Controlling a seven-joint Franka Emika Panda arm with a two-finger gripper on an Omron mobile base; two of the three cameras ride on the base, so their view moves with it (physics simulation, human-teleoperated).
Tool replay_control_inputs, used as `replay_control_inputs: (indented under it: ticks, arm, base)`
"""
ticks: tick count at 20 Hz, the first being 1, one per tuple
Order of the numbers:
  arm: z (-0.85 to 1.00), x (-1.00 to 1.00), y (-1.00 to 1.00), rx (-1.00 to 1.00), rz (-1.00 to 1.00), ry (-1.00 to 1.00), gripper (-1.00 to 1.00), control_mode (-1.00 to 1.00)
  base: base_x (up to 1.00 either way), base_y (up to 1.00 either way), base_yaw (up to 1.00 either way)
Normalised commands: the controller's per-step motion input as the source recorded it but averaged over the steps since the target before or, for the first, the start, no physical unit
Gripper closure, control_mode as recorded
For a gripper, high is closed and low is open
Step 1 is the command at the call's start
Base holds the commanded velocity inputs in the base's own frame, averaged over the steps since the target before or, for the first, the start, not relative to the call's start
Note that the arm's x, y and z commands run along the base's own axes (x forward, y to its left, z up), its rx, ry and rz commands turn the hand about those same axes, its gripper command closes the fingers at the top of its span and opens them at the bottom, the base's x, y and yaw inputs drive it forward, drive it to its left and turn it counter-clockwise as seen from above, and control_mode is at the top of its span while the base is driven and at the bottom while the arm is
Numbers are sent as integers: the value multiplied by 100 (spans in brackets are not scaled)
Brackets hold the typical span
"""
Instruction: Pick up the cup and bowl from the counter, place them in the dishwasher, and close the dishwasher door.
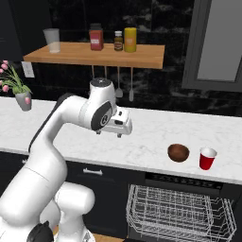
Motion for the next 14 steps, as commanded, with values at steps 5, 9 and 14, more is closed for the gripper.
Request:
replay_control_inputs:
  ticks: [5, 9, 14]
  arm:
    - [0, 70, -100, 6, 0, 18, -100, -100]
    - [-1, 82, -79, 3, 0, 21, -100, -100]
    - [-23, 30, -27, 0, 0, 11, -100, -100]
  base:
    - [0, 0, 0]
    - [0, 0, 0]
    - [0, 0, 0]
